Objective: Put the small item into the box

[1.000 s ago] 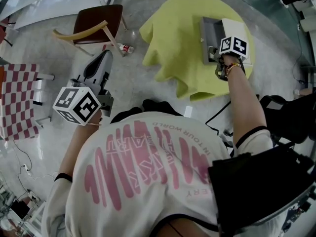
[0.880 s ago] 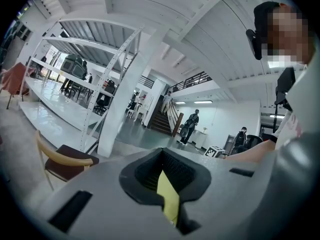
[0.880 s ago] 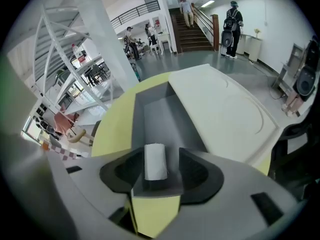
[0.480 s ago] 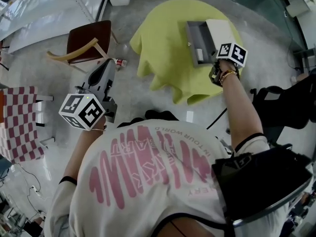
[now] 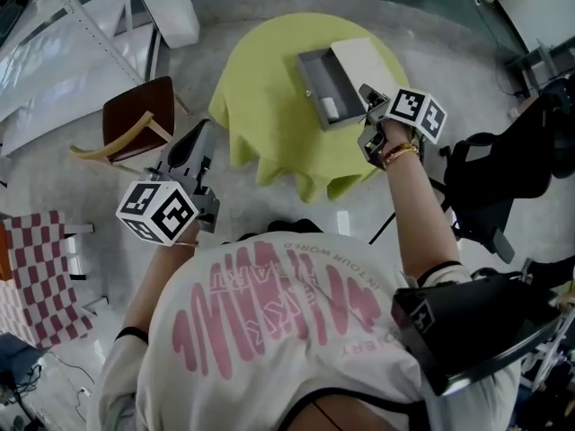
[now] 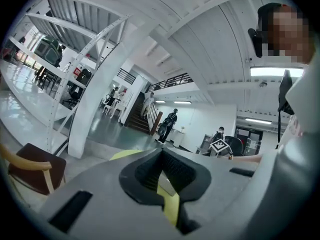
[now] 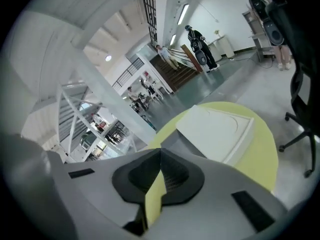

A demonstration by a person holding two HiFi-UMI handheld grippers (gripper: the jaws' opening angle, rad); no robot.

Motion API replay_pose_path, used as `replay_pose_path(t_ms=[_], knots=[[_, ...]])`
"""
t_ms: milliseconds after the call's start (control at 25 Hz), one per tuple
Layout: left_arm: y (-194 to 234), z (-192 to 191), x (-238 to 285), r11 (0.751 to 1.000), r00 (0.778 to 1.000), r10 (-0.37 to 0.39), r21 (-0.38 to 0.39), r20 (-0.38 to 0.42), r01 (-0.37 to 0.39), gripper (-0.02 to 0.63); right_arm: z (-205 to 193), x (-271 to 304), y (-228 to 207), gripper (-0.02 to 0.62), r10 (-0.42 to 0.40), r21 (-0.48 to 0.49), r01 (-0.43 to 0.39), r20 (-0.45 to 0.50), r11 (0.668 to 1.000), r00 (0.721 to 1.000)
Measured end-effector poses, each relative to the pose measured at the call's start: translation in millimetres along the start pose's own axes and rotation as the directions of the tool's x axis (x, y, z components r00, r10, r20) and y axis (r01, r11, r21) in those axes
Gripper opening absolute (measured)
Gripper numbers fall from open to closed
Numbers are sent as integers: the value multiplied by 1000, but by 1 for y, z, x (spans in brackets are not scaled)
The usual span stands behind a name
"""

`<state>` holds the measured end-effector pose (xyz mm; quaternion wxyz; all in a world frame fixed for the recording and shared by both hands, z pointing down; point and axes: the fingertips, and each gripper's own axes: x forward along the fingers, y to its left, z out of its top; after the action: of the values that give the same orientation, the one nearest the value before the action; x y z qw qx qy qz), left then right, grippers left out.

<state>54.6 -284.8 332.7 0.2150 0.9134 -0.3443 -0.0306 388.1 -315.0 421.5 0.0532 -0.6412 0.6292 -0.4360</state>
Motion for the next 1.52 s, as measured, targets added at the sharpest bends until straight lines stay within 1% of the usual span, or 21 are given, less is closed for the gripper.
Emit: replay_pose_path(t_ms=[80,160,240,400,440,520,720,840,960,1080,1160,1280,1520], knots=[[-9,1,7,1000,1000,-30,6,-2,30,6,8,-15,16,5,56,-4,-56,61,998,997],[-16,-1,12,999,999,-53,6,-6,53,6,15,-32,33,5,106,-20,-104,123,994,987],[-22,-2,16,998,998,-70,0,-10,70,6,19,-50,49,5,148,-67,-138,177,988,973],[-32,0,23,994,994,-105,-15,-7,105,6,26,-86,86,5,224,-229,-167,252,959,941],[-34,1,24,993,994,-114,-14,-7,113,6,26,-95,94,5,237,-253,-170,265,952,934],[-39,2,24,992,992,-129,-14,-10,129,6,22,-109,106,5,251,-270,-173,285,947,925],[-48,4,15,985,985,-171,-1,-27,171,6,-5,-132,119,5,235,-264,-160,288,951,928],[-47,6,2,982,981,-190,-4,-32,190,6,-26,-146,124,5,223,-257,-147,296,955,929],[-42,9,-19,979,978,-204,-23,-38,203,6,-49,-159,129,5,185,-258,-104,312,960,932],[-39,13,-40,975,973,-223,-22,-54,222,6,-72,-172,136,5,141,-244,-58,339,968,930],[-38,12,-53,972,969,-237,-21,-67,236,6,-93,-178,142,5,122,-227,-44,342,973,932],[-36,8,-72,966,963,-258,-31,-84,256,6,-126,-183,155,5,101,-218,-28,332,976,938],[-29,-17,-118,956,948,-292,-62,-127,286,6,-184,-201,172,5,56,-219,17,323,976,945]])
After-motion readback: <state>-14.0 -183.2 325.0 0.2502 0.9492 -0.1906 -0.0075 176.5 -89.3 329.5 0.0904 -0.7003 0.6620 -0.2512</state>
